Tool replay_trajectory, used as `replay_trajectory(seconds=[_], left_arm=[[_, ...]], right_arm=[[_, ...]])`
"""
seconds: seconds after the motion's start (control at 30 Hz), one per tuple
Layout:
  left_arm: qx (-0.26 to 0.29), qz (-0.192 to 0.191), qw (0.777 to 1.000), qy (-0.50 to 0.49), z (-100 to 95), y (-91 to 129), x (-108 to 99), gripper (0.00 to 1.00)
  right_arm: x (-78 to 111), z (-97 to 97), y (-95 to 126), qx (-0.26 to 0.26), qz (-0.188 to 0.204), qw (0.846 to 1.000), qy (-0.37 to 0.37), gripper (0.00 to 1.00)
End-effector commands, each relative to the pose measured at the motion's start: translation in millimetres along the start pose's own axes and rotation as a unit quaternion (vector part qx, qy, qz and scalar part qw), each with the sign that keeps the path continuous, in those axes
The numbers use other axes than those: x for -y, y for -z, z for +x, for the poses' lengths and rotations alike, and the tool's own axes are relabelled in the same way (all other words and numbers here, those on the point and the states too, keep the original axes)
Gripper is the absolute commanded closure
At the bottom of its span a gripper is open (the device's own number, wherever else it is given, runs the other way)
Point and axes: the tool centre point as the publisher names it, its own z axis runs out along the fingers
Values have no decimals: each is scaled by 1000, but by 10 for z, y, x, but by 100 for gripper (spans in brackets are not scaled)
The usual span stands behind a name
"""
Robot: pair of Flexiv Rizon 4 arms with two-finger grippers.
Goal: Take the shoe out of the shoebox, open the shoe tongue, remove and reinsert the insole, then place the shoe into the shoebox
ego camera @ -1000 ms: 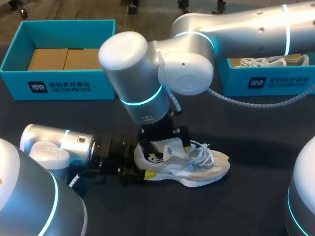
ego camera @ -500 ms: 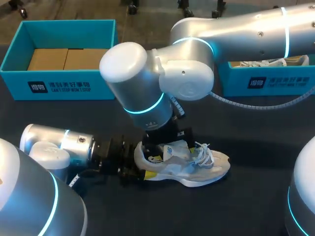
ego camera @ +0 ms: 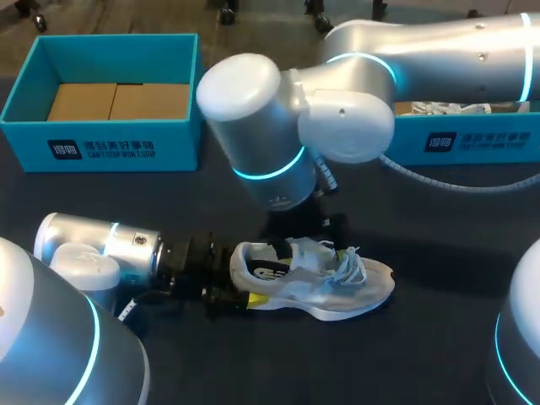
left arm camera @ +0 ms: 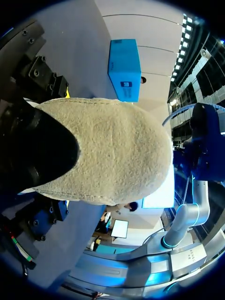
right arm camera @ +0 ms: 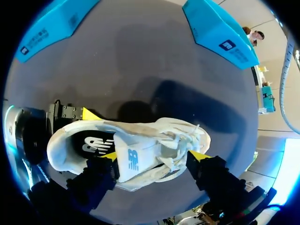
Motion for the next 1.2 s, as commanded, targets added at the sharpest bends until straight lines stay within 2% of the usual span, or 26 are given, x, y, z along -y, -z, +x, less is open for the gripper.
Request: replay_trajectory(seconds=[0.03, 0.07, 0.1, 0.17, 0.2, 0.23, 0.4, 0.6, 0.87, 1.0, 1.2], left_arm=[[0, 0, 1000, 0, -40, -30, -41, 100], [0, 0, 1000, 0, -40, -30, -41, 100], [0, 0, 1000, 0, -40, -30, -41, 100], [0, 0, 1000, 0, -40, -30, -41, 100], [0, 0, 1000, 0, -40, -30, -41, 100], [0, 0, 1000, 0, -40, -30, -41, 100], [0, 0, 1000, 0, -40, -30, -41, 100], [0, 0, 1000, 0, -40, -30, -41, 100], [0, 0, 1000, 0, -40, -30, -41, 100], [0, 0, 1000, 0, -40, -30, -41, 100], [0, 0, 1000, 0, -40, -30, -41, 100]], right_arm=[[38, -113, 31, -24, -1, 941, -336, 51], [32, -122, 31, -26, 6, 941, -338, 58], [27, -126, 28, -29, 8, 940, -339, 69], [21, -133, 22, -36, 15, 940, -340, 80], [14, -140, 16, -42, 18, 939, -341, 95], [11, -151, 13, -48, 21, 939, -339, 100], [-16, -266, 7, -72, 41, 937, -341, 100], [-60, -519, 35, -123, 47, 941, -313, 100], [-96, -834, 51, -168, 63, 935, -306, 100], [-104, -940, 16, -177, 75, 930, -312, 100], [-94, -1026, -148, -198, 94, 920, -323, 100]])
